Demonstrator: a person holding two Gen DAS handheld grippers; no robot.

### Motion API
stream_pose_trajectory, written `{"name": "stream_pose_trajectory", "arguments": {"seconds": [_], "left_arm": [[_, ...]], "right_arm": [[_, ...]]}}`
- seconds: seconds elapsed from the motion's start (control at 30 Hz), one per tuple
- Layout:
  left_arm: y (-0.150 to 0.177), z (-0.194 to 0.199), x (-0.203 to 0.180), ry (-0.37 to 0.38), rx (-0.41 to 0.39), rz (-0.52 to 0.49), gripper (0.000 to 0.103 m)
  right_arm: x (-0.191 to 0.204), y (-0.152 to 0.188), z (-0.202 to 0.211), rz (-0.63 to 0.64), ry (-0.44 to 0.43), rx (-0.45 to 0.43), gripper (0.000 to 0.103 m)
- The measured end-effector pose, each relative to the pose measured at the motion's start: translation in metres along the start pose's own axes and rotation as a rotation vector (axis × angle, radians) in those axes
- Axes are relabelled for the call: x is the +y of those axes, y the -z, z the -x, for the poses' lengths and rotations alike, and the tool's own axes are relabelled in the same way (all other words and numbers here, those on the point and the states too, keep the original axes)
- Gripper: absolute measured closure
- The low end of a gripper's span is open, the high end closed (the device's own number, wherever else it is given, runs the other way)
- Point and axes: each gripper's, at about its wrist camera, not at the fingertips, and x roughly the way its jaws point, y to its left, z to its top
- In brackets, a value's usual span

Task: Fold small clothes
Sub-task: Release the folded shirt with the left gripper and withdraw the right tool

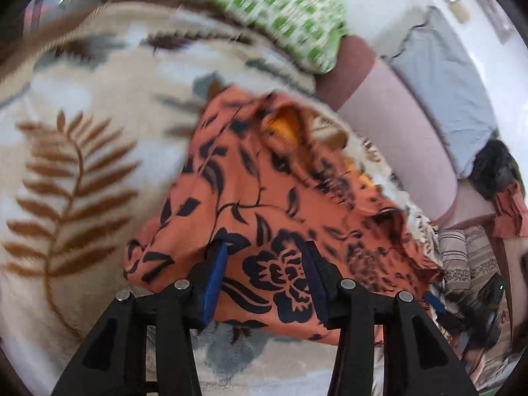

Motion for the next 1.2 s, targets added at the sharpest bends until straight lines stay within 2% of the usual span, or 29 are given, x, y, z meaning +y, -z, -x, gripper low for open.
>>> {"name": "stream_pose_trajectory", "arguments": {"seconds": [0.03,0.1,0.13,0.2,0.27,0.33,0.37,0.43,0.5,0.53,0.57,0.6,0.7,0.77,0.8,0.83,0.87,0.93,1.0,1.07,1.13,1.17,1.2], "left_arm": [[0.0,-0.001,0.001,-0.01,-0.002,-0.001,0.056],[-0.002,-0.005,-0.003,-0.032,0.0,-0.021,0.056],[-0.003,-0.007,-0.005,-0.044,0.004,-0.033,0.056],[-0.001,-0.008,-0.007,-0.061,0.009,-0.045,0.056],[-0.002,-0.009,-0.006,-0.058,0.012,-0.045,0.056],[-0.005,-0.01,-0.004,-0.04,0.021,-0.031,0.056],[-0.006,-0.01,-0.001,-0.026,0.027,-0.015,0.056],[-0.008,-0.01,0.003,-0.009,0.036,0.002,0.056],[-0.01,-0.01,0.004,0.005,0.045,0.015,0.056],[-0.011,-0.01,0.005,0.012,0.047,0.025,0.056],[-0.011,-0.01,0.006,0.017,0.047,0.03,0.056],[-0.011,-0.009,0.007,0.022,0.046,0.035,0.056],[-0.008,-0.006,0.008,0.026,0.045,0.016,0.056],[-0.007,-0.003,0.012,0.036,0.048,0.015,0.056],[-0.007,-0.003,0.014,0.042,0.05,0.015,0.056],[-0.007,-0.002,0.016,0.047,0.055,0.01,0.056],[-0.007,-0.003,0.017,0.048,0.059,0.001,0.057],[-0.006,-0.003,0.019,0.052,0.059,-0.02,0.059],[-0.005,-0.002,0.018,0.051,0.061,-0.044,0.059],[-0.004,-0.004,0.016,0.043,0.066,-0.061,0.059],[-0.006,-0.005,0.015,0.04,0.074,-0.061,0.059],[-0.007,-0.006,0.015,0.042,0.08,-0.057,0.059],[-0.009,-0.007,0.015,0.044,0.085,-0.05,0.059]], "right_arm": [[0.008,0.01,-0.012,0.064,0.064,0.041,0.075],[0.023,0.023,-0.043,0.159,0.179,0.121,0.076],[0.028,0.023,-0.053,0.181,0.216,0.123,0.075],[0.043,0.003,-0.068,0.233,0.295,0.054,0.075],[0.051,-0.034,-0.092,0.239,0.375,0.011,0.075],[0.051,-0.065,-0.11,0.194,0.383,0.008,0.075],[0.052,-0.082,-0.114,0.146,0.379,-0.02,0.075],[0.06,-0.094,-0.108,0.078,0.34,-0.082,0.074],[0.077,-0.091,-0.093,0.081,0.229,-0.132,0.074],[0.09,-0.081,-0.089,0.115,0.19,-0.13,0.074],[0.098,-0.072,-0.087,0.142,0.164,-0.109,0.074],[0.115,-0.053,-0.089,0.195,0.1,-0.038,0.074],[0.153,0.003,-0.105,0.334,-0.008,0.143,0.074],[0.182,0.044,-0.125,0.427,-0.042,0.249,0.074],[0.19,0.053,-0.137,0.446,-0.049,0.281,0.074],[0.201,0.062,-0.153,0.476,-0.041,0.315,0.074],[0.218,0.071,-0.175,0.537,0.006,0.332,0.074],[0.24,0.066,-0.199,0.594,0.042,0.276,0.072],[0.257,0.042,-0.222,0.583,0.05,0.222,0.074],[0.265,0.009,-0.242,0.468,0.069,0.179,0.074],[0.269,-0.003,-0.243,0.408,0.069,0.1,0.074],[0.27,-0.012,-0.235,0.375,0.038,0.041,0.074],[0.268,-0.014,-0.227,0.357,0.007,0.024,0.074]]}}
